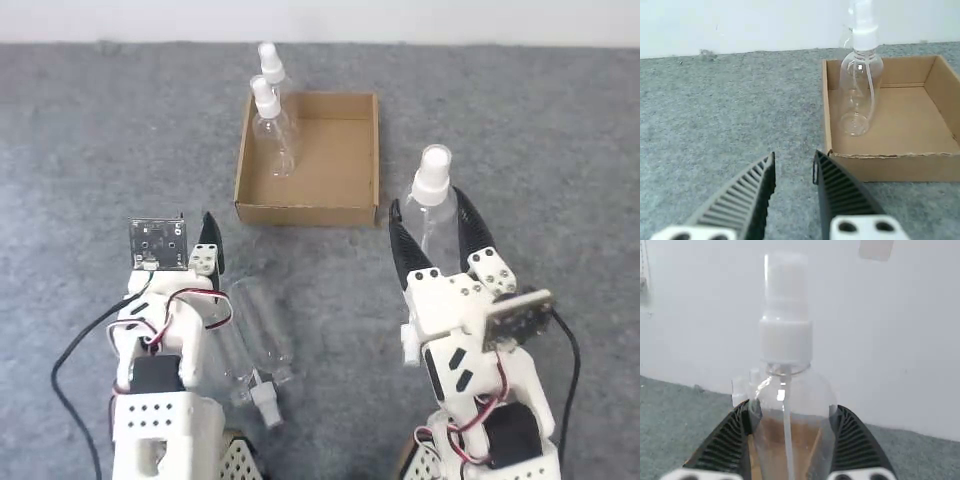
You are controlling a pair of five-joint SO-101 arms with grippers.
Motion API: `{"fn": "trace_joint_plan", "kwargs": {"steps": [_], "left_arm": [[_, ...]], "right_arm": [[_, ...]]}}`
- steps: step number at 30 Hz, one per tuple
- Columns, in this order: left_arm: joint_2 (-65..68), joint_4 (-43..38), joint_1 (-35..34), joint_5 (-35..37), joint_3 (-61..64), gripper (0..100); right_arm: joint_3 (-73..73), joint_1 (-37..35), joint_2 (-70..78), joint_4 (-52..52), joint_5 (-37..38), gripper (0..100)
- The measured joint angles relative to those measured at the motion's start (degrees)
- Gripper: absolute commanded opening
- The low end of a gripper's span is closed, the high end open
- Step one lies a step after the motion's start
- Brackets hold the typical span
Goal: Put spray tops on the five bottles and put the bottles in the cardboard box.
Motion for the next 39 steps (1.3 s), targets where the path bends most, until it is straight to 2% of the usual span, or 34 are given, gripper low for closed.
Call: {"fn": "trace_joint_plan", "kwargs": {"steps": [15,26,39], "left_arm": [[0.0,0.0,0.0,-0.4,0.0,11],[0.0,0.0,0.0,-0.4,0.0,11],[0.0,0.0,0.0,-0.4,0.0,11]], "right_arm": [[-8.1,0.0,35.1,-25.1,-0.4,0.6],[-16.7,-5.7,63.1,-41.2,-0.4,0.6],[-33.3,-6.1,95.6,-55.3,-0.4,0.6]]}}
